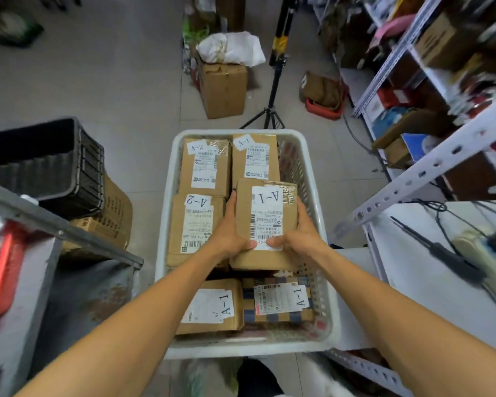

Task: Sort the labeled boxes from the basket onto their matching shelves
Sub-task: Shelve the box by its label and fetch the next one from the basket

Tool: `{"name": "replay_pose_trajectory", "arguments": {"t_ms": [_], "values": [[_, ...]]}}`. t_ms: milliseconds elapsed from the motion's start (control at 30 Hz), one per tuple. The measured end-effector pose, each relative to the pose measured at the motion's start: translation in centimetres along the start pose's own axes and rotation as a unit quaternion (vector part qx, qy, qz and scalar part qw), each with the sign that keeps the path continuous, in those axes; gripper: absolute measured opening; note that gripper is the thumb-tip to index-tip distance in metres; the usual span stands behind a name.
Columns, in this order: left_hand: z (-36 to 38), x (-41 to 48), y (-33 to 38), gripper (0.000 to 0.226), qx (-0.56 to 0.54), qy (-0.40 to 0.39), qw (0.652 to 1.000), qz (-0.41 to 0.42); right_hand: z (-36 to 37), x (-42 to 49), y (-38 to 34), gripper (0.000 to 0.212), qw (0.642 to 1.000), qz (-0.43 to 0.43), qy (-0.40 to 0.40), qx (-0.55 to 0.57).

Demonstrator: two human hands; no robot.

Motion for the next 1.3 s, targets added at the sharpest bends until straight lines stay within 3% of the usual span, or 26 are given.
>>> {"name": "replay_pose_trajectory", "arguments": {"t_ms": [333, 733, 1000, 1300], "values": [[-6.7, -8.7, 5.6, 0.133, 0.017, 0.008, 0.991, 0.131, 1.4, -10.4, -8.8, 0.127, 0.992, -0.102, 0.078, 0.021], [-10.0, -18.1, 6.3, 0.118, 0.000, 0.041, 0.976, 0.213, 4.3, -20.7, -11.4, 0.120, 0.974, -0.206, 0.098, 0.002], [-7.4, -24.8, 3.7, 0.119, 0.028, 0.008, 0.973, 0.229, 5.9, -28.0, -6.3, 0.124, 0.976, -0.199, 0.090, 0.020], [0.6, -32.4, -0.4, 0.117, 0.014, -0.066, 0.975, 0.213, 5.1, -37.9, 3.0, 0.120, 0.974, -0.169, 0.150, 0.030]]}}
Point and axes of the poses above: each hand's wrist, its own x-axis towards the middle knuckle, its own z-axis out of the palm, y = z × x, the point moved 5 cm from there along x, towards the middle knuckle, and after that the axes turned 4 degrees about x, right-handed, at the moved point
